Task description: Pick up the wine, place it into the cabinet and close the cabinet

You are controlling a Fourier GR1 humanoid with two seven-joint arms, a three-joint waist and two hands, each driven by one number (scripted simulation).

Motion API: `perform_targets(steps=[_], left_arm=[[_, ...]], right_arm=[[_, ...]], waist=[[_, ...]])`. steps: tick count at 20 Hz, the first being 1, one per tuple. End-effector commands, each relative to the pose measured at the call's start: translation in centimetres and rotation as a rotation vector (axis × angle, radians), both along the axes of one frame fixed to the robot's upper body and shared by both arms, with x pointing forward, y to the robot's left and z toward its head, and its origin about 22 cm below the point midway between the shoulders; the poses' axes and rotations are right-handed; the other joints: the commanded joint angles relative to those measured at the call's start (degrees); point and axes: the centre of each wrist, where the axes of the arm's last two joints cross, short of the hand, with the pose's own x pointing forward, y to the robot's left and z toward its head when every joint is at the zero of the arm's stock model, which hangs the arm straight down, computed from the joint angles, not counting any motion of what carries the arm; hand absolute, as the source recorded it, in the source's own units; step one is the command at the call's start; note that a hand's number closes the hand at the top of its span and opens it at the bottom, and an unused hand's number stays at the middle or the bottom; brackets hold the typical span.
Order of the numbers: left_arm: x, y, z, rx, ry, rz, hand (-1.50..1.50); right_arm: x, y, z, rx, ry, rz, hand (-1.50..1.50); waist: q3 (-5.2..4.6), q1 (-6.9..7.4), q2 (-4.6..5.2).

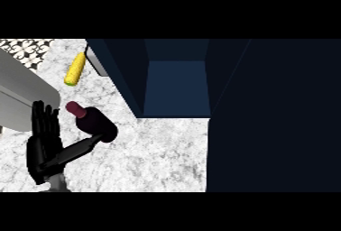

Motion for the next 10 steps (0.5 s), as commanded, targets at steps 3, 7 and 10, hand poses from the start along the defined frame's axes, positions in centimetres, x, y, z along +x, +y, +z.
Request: perform_targets(steps=[3,7,10], left_arm=[[-0.7,1.7,-3.4,-0.002,0.024,0.002,-1.5],[0.9,0.9,-5.3,-0.008,0.032,-0.024,-1.5],[0.0,1.3,-5.4,-0.023,0.043,-0.022,-1.5]], right_arm=[[0.3,-0.3,1.6,0.001,-0.024,-0.001,-1.5],[-0.3,1.6,0.5,-0.012,-0.03,-0.001,-1.5],[0.0,0.1,0.9,0.006,-0.013,0.001,-1.5]], waist=[[0.0,0.09,0.02],[-0.01,-0.05,0.04],[0.01,0.03,0.01]])
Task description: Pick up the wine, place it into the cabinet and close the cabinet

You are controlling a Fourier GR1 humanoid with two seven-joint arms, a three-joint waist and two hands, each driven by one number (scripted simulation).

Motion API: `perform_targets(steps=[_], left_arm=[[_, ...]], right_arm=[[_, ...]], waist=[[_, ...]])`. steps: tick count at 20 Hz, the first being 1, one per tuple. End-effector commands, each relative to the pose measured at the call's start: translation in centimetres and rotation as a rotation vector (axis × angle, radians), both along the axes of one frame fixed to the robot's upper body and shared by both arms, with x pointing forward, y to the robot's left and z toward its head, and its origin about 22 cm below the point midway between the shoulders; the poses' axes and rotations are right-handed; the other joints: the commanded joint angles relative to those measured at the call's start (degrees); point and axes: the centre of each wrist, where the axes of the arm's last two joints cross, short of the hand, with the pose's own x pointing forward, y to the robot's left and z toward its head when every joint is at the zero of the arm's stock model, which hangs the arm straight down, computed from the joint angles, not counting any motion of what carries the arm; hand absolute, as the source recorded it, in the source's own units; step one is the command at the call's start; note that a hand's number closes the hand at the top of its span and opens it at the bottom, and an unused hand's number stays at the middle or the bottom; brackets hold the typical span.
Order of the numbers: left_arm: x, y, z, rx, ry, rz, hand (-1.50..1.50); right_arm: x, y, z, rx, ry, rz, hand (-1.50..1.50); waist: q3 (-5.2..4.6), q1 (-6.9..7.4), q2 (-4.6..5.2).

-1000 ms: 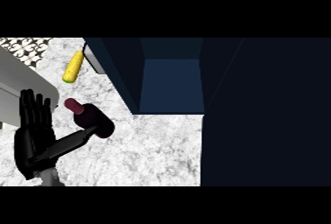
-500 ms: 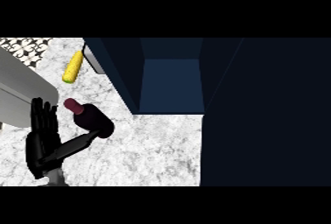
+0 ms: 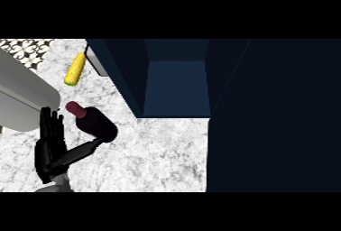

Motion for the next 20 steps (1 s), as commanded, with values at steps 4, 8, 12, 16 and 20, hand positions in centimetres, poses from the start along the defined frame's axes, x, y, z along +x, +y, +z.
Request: perform_targets(steps=[4,8,12,16,20], left_arm=[[1.3,1.2,-2.5,-0.037,0.021,-0.009,-1.5],[0.7,0.2,-3.9,-0.037,0.037,-0.035,-1.5],[1.2,0.9,-5.1,-0.039,0.037,-0.029,-1.5],[0.2,1.3,-7.3,-0.069,0.053,-0.04,-1.5],[1.3,1.5,-8.0,-0.074,0.03,-0.036,-1.5]], right_arm=[[-2.0,0.1,0.3,0.017,-0.021,-0.012,-1.5],[1.7,0.0,0.1,-0.001,-0.006,-0.012,-1.5],[-0.1,0.1,0.6,-0.018,-0.004,0.001,-1.5],[0.5,-0.4,-0.3,0.027,-0.019,-0.026,-1.5],[1.2,-0.6,-0.1,-0.013,-0.021,-0.03,-1.5]], waist=[[0.0,-0.26,-0.01],[0.01,0.09,0.02],[0.0,-0.03,0.01],[0.0,-0.05,0.02],[0.0,-0.07,0.03]])
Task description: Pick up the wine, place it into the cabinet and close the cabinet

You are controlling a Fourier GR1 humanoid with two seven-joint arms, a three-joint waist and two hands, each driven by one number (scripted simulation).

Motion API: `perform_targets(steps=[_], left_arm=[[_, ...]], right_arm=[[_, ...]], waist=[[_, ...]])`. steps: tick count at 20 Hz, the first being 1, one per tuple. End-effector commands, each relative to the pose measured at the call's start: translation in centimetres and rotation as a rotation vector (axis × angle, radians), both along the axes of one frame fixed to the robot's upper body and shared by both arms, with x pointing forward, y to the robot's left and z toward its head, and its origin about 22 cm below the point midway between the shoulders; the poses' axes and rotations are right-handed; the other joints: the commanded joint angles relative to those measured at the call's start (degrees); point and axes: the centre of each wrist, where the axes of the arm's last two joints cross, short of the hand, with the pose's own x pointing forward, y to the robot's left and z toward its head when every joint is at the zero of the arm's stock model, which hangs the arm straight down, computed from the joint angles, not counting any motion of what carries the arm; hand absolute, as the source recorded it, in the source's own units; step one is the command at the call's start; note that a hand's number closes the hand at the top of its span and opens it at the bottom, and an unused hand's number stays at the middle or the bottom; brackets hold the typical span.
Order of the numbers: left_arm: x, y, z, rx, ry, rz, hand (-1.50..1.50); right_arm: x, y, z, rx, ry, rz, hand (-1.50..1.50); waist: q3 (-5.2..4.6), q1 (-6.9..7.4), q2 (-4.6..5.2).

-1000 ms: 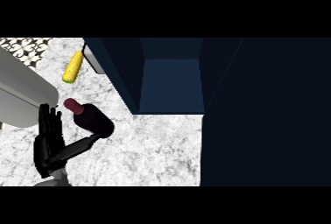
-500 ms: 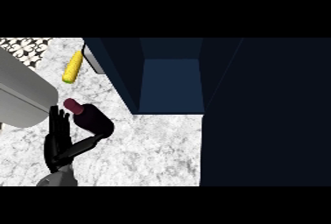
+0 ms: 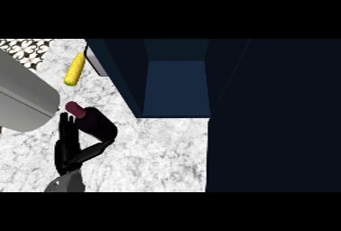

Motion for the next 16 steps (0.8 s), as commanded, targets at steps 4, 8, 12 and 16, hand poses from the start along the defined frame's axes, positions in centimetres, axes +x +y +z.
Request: perform_targets(steps=[4,8,12,16], left_arm=[[0.5,-1.0,-2.5,-0.035,-0.011,0.014,-1.5],[-0.4,-0.4,-3.6,-0.093,-0.069,0.01,-1.5],[1.0,-0.3,-3.3,-0.14,-0.085,-0.019,-1.5],[0.4,0.3,-4.1,-0.133,-0.088,-0.009,-1.5]], right_arm=[[0.8,-0.3,-1.8,-0.007,0.007,0.005,-1.5],[-0.1,0.7,0.0,-0.016,0.008,0.003,-1.5],[0.6,0.5,-1.2,-0.006,0.01,-0.006,-1.5],[-0.5,0.8,0.3,-0.001,-0.01,-0.005,-1.5]], waist=[[0.0,-0.15,0.07],[-0.03,-0.15,0.07],[-0.03,-0.27,0.12],[-0.07,-0.53,0.2]])
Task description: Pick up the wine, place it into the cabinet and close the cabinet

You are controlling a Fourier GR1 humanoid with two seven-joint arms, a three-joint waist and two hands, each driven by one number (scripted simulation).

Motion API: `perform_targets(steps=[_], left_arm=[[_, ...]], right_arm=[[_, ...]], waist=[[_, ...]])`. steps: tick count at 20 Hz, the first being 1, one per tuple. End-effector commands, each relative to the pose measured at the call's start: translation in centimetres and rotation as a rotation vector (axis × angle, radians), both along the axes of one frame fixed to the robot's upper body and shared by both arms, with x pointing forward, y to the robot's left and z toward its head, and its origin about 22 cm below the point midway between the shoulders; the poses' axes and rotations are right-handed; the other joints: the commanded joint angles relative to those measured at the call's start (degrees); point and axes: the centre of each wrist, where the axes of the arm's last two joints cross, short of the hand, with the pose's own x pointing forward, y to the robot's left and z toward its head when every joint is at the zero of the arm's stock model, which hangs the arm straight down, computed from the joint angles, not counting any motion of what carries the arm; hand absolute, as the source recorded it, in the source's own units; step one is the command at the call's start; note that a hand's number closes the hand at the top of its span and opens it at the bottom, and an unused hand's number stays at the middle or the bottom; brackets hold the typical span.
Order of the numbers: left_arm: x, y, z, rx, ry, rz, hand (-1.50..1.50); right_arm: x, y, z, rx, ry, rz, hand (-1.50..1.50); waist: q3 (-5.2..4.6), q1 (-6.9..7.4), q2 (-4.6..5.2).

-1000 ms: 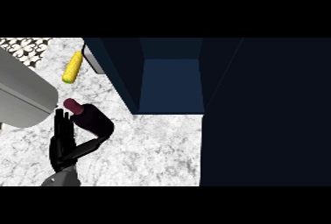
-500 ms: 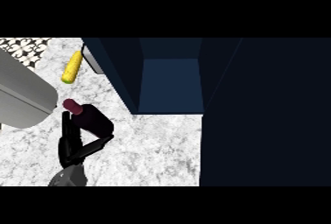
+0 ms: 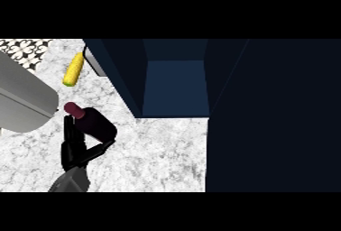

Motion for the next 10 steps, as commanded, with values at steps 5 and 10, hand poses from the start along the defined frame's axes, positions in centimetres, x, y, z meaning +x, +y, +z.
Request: perform_targets(steps=[5,10], left_arm=[[0.3,-0.5,-0.6,-0.015,-0.024,-0.009,1.5],[-1.1,-0.7,-1.5,-0.042,-0.013,-0.036,1.5]], right_arm=[[-0.9,-0.5,1.2,-0.009,0.0,0.017,-1.5],[-0.3,-2.4,-1.1,-0.006,-0.007,-0.002,-1.5]], waist=[[-0.05,-0.39,0.12],[-0.03,-0.54,0.14]])
